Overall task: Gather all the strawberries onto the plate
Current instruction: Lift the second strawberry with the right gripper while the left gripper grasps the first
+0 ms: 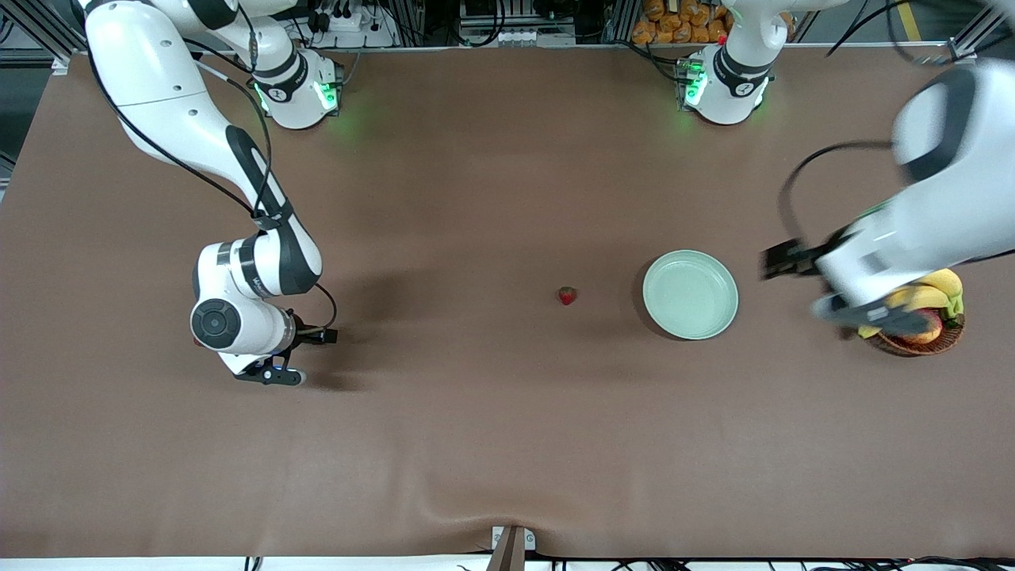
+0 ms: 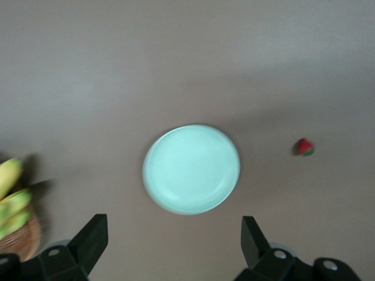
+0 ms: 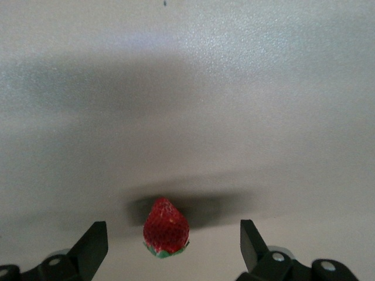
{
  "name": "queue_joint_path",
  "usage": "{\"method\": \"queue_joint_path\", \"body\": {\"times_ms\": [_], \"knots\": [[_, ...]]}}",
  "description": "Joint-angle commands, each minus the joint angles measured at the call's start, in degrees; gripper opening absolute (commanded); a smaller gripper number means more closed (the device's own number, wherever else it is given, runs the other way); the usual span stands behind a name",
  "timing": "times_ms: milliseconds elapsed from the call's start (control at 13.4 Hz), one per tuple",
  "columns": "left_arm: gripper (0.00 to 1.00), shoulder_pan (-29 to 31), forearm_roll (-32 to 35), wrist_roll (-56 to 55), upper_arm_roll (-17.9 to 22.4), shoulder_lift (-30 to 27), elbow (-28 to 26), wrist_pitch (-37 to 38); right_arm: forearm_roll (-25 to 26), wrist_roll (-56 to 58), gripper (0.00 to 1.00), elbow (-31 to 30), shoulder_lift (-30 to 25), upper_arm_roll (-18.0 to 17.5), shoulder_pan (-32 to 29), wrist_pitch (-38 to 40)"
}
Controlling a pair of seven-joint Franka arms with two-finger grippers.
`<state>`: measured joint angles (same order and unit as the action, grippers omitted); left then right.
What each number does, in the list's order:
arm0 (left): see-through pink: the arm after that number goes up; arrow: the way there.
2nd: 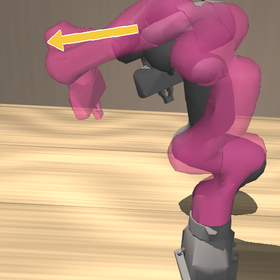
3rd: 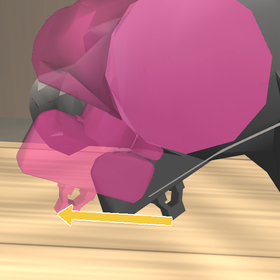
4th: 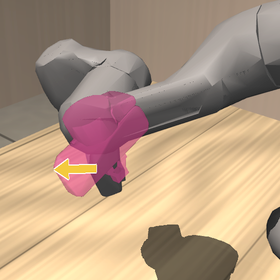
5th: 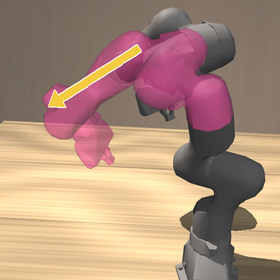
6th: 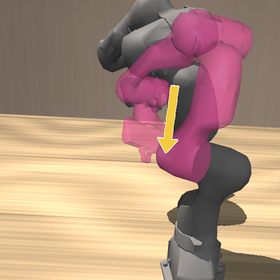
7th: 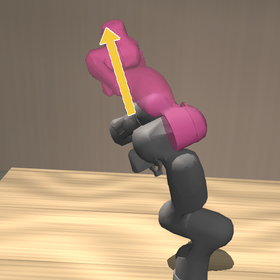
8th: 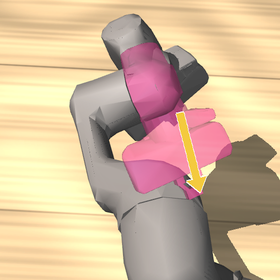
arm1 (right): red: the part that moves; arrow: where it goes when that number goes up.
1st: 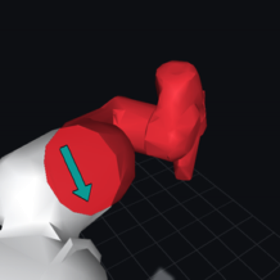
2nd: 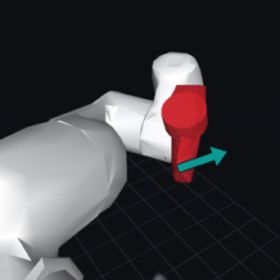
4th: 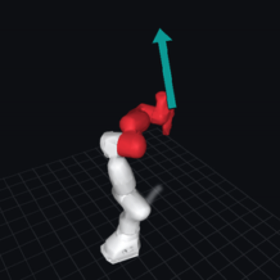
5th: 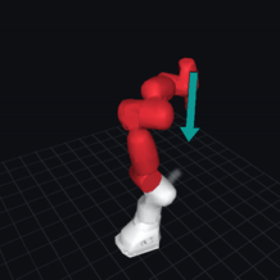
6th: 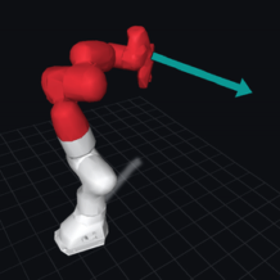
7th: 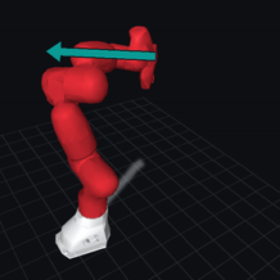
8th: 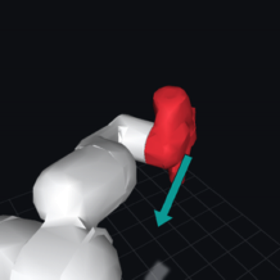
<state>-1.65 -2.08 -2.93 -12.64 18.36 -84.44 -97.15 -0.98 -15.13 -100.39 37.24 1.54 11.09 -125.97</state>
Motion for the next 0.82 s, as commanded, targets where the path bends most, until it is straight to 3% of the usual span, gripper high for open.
{"method": "queue_joint_path", "body": {"times_ms": [0, 75, 149, 224, 522, 746], "knots": [[1.00, -5.4, -0.3, -6.4, 0.1, 4.6, 1.3, -5.2, -0.6, 0.4, 1.00, -0.3, 0.0, 0.0, 0.2, -0.6], [1.00, -7.6, 0.0, -9.5, 0.1, 6.2, 1.3, -7.7, -0.6, 0.4, 0.97, -0.3, 0.0, 0.0, 0.3, -0.8], [1.00, -9.8, 0.3, -12.6, 0.1, 8.2, 1.4, -9.4, -0.6, 0.3, 0.63, -0.2, 0.0, 0.0, 0.2, -0.8], [1.00, -12.3, 0.4, -16.3, 0.3, 10.2, 1.6, -9.8, -0.6, 0.2, 0.42, -0.2, 0.0, 0.0, 0.0, -0.9], [1.00, -20.8, 7.3, -30.3, 0.4, 16.7, 1.0, -13.5, -0.6, 0.0, 0.39, -0.2, 0.0, 0.0, 0.1, -0.8], [1.00, -24.1, 8.8, -38.9, 0.4, 21.5, 1.0, -19.9, -0.6, 0.0, 0.39, -0.2, 0.0, 0.0, 0.1, -0.8]]}}
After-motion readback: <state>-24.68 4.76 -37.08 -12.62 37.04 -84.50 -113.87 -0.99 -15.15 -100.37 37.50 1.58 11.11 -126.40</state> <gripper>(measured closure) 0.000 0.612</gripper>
